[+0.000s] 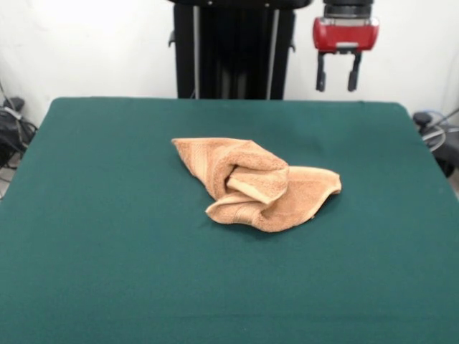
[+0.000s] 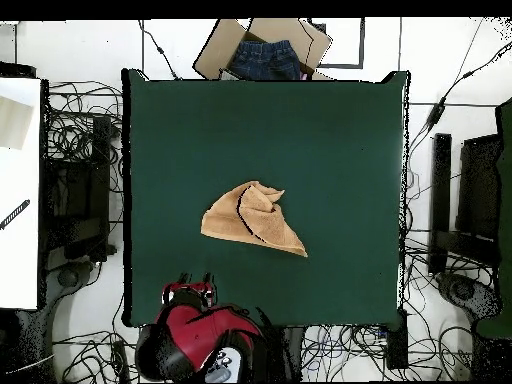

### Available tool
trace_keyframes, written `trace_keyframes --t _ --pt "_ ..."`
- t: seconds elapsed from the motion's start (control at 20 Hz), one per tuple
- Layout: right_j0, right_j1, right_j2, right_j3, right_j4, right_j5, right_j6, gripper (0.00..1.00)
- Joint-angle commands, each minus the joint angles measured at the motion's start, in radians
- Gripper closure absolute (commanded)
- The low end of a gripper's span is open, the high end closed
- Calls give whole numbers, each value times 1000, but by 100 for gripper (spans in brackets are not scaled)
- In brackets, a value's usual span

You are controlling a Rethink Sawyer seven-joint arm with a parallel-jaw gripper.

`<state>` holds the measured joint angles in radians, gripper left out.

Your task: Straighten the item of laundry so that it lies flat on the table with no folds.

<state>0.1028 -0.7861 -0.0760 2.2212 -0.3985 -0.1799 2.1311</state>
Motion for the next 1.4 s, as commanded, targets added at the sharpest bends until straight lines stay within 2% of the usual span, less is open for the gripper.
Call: trace_keyframes --t 0.05,1.4 --pt "13 5 23 0 19 11 116 0" --pt "53 12 -14 -5 26 -12 119 0"
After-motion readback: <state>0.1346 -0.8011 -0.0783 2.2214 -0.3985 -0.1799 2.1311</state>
